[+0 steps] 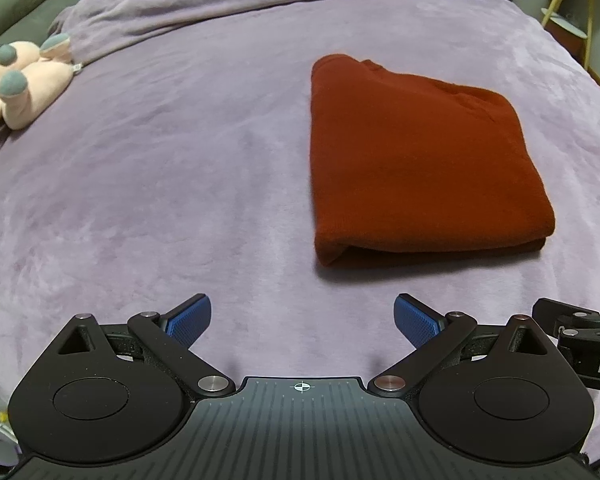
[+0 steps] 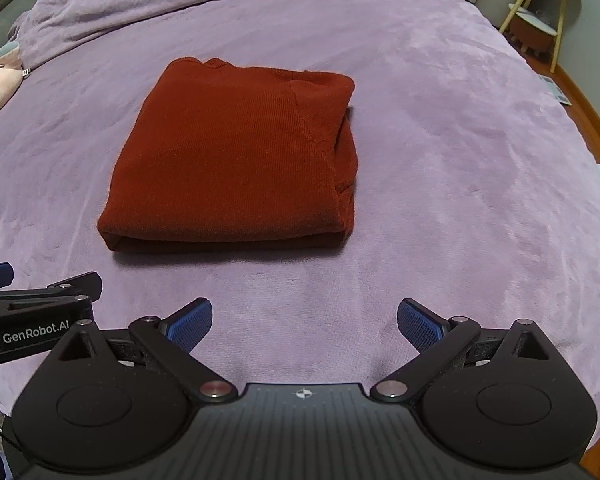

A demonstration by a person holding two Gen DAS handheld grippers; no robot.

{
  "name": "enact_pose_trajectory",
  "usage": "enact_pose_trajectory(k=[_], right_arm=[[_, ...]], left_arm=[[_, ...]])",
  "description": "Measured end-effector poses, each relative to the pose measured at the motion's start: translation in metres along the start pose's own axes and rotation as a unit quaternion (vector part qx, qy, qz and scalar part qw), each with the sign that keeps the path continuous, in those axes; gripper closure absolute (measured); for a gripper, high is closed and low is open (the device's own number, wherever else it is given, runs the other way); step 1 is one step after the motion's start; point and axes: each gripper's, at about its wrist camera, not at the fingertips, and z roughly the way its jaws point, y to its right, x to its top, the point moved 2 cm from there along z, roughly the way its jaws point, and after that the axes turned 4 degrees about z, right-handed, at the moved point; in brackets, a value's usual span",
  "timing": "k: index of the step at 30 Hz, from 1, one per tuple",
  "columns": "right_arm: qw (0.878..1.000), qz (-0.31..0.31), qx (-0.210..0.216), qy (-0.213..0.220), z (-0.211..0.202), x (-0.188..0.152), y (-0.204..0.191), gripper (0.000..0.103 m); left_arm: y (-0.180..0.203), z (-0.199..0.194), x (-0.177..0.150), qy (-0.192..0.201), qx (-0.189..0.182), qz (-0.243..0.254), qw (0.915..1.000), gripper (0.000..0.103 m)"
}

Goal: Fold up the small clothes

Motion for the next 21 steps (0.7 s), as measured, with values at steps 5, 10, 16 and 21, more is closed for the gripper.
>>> enact_pose_trajectory(k=[5, 10, 16, 21], right_arm=[[1.0, 0.001, -0.003, -0.001, -0.0004, -0.0004, -0.0002, 0.004], [1.0, 0.003, -0.008, 0.002, -0.0026, -0.0017, -0.0006, 0.004], [1.0, 0.004, -0.011, 0.005, -0.0048, -0.0023, -0.0005, 0.004], [1.0, 0.007, -0.011, 0.005, -0.0046, -0.0014, 0.0004, 0.004]], left_arm=[[-0.0007, -0.0019, -0.0002, 0.004, -0.002, 0.001, 1.0, 0.002], [-0.0013, -0.0019, -0.0011, 0.003, -0.003, 0.0, 1.0, 0.002], [-0.0023, -0.0009, -0.0023, 0.002, -0.005, 0.001, 1.0, 0.002], [-0.002, -0.0007, -0.0039, 0.0, -0.006, 0.001, 1.0, 0.002]])
